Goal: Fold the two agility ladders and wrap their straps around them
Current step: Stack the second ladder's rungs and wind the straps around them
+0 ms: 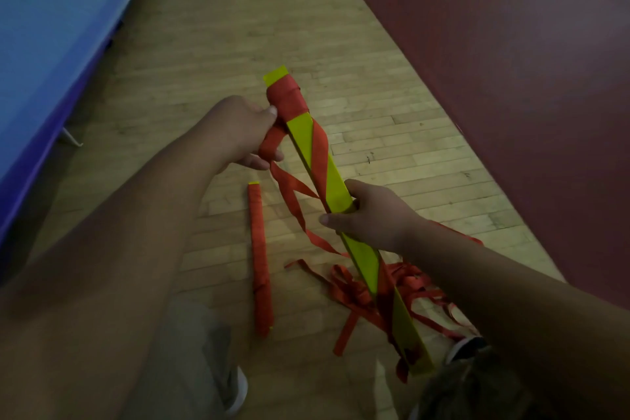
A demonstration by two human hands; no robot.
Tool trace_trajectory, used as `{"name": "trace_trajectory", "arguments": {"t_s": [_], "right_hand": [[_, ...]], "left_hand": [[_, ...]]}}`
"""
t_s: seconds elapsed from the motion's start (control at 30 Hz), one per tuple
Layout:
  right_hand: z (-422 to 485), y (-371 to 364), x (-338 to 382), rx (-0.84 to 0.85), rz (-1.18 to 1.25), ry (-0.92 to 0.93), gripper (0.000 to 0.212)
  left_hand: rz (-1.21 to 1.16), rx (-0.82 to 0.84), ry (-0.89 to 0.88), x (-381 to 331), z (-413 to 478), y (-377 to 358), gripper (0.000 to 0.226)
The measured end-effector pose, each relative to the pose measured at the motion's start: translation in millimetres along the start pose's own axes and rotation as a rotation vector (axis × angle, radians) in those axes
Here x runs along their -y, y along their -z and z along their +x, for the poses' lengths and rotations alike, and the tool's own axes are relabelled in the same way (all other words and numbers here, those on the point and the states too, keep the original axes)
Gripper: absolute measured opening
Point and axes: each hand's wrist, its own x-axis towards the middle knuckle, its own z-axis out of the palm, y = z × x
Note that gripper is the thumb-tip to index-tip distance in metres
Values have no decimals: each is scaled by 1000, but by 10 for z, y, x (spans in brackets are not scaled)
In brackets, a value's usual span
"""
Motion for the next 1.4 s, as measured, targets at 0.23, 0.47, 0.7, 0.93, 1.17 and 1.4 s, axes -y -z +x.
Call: {"name": "trace_trajectory", "arguments": {"t_s": [0.23, 0.47, 0.7, 0.93, 1.17, 1.4], "right_hand": [[-5, -53, 11, -115, -260, -9, 37], [-2, -164, 6, -218, -382, 37, 37], [-29, -80, 39, -131, -211, 38, 41], [-83, 231, 73, 240, 271, -18, 37], [-128, 309, 115, 447, 602, 27, 43], [-166, 449, 161, 245, 458, 66, 35]], "left_hand": [[-81, 45, 31, -142, -161, 6, 32], [89, -38, 11, -45, -77, -149, 65], [-23, -57, -23, -80, -68, -104, 55], [-150, -14, -102, -119, -131, 4, 47], [-227, 112, -178, -100, -122, 143, 54], [-101, 120, -158, -65, -122, 204, 65]]}}
